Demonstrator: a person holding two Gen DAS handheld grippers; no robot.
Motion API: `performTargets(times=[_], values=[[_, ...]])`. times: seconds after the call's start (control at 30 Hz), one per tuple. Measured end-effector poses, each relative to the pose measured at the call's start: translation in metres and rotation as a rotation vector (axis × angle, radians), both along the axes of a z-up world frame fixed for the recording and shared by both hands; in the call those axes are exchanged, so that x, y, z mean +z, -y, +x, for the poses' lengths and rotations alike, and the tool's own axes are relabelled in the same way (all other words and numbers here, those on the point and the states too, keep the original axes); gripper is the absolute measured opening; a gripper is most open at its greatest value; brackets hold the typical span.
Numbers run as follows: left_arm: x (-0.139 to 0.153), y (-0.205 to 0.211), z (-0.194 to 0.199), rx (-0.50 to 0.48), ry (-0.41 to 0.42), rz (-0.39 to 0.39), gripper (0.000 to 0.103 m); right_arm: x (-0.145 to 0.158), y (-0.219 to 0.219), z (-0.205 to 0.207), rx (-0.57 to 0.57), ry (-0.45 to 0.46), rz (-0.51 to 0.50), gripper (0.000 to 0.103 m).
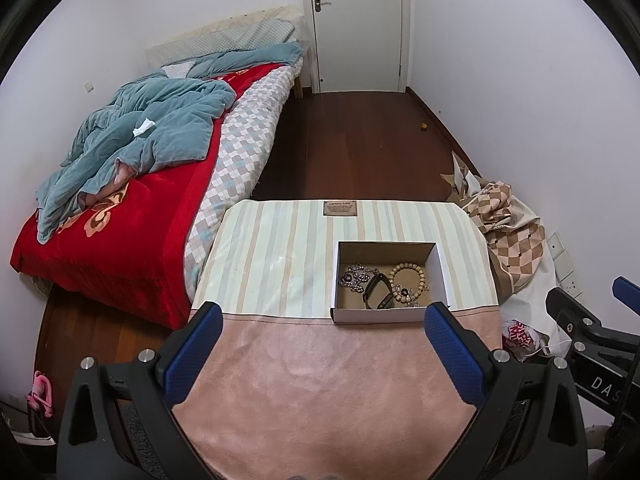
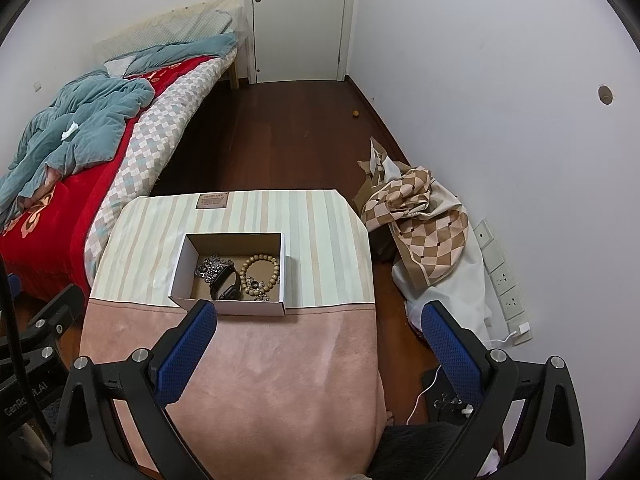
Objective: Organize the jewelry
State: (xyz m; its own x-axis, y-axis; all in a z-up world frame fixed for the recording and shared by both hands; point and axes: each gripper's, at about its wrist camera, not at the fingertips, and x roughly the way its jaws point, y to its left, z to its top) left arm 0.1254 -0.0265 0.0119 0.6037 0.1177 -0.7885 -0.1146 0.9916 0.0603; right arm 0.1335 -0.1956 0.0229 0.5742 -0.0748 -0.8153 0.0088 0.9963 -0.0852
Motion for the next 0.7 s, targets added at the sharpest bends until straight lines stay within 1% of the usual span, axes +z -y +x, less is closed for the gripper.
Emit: performTargets(times=[0.57, 0.7], values=[[0.0057, 0.0048, 0.0017, 0.002, 0.006, -0.001, 0.103, 0.0039, 0.0062, -0.0014, -0.007, 0.008, -0.003, 0.103], [0.0035, 0.0023, -0.0019, 0.005, 0.013, 0.003, 0.103, 0.0042, 0.0073, -0.0010, -0.008, 0.007, -0.002, 0.103]])
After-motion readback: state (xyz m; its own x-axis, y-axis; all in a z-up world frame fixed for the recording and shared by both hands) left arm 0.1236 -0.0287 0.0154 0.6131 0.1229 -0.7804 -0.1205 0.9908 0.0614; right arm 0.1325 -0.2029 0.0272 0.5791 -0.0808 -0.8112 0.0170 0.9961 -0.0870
